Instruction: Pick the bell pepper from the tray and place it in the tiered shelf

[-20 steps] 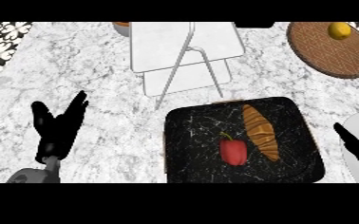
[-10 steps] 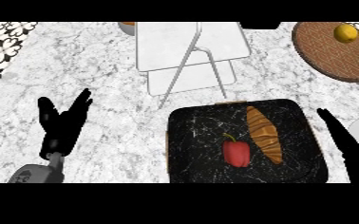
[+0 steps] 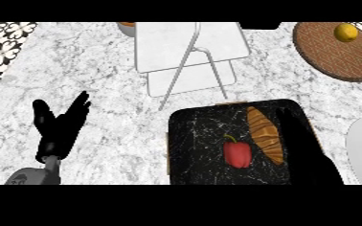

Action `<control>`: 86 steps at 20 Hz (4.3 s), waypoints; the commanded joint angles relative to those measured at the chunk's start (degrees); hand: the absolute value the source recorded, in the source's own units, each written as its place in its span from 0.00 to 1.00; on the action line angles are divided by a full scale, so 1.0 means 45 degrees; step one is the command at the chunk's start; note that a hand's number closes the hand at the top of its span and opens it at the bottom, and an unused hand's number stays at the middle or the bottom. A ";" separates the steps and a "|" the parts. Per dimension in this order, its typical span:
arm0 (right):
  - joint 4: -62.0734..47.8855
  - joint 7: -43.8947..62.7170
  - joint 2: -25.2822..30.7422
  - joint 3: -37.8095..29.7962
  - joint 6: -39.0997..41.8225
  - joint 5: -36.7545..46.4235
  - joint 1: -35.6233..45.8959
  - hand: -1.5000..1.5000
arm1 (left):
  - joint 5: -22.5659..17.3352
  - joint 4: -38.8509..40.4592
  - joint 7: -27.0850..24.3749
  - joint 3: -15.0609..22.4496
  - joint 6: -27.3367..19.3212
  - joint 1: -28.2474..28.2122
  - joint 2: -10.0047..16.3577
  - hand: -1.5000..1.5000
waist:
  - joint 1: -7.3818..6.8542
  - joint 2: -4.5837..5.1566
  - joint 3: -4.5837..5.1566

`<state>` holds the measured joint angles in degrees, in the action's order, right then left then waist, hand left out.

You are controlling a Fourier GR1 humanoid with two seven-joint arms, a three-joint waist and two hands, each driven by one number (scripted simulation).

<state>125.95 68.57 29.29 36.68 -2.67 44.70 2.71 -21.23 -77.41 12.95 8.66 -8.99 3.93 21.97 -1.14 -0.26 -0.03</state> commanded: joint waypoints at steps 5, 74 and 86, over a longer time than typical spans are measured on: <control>-0.1477 0.3182 -0.2973 0.1319 0.1243 0.3213 0.0522 0.00 | 0.0198 0.0148 -0.0023 0.0046 -0.0125 -0.0512 -0.0323 0.50 | 0.0224 0.0021 0.0035; -0.1270 0.2331 -0.6502 0.2218 0.1680 0.0130 0.9572 1.00 | 0.1857 -0.0105 0.0800 -0.1248 0.0507 -0.0341 -0.1704 0.50 | 0.0289 -0.0103 0.0032; -0.4362 0.2188 -0.6500 -0.3453 0.2969 -0.1810 1.4732 1.00 | 0.1727 0.0050 0.0890 -0.1538 0.0961 -0.0171 -0.1419 0.50 | 0.0240 -0.0051 0.0035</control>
<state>109.56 67.23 0.80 27.93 5.71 38.65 60.78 -13.47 -78.49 15.06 1.58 -4.72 2.88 15.63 -0.17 -0.68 -0.16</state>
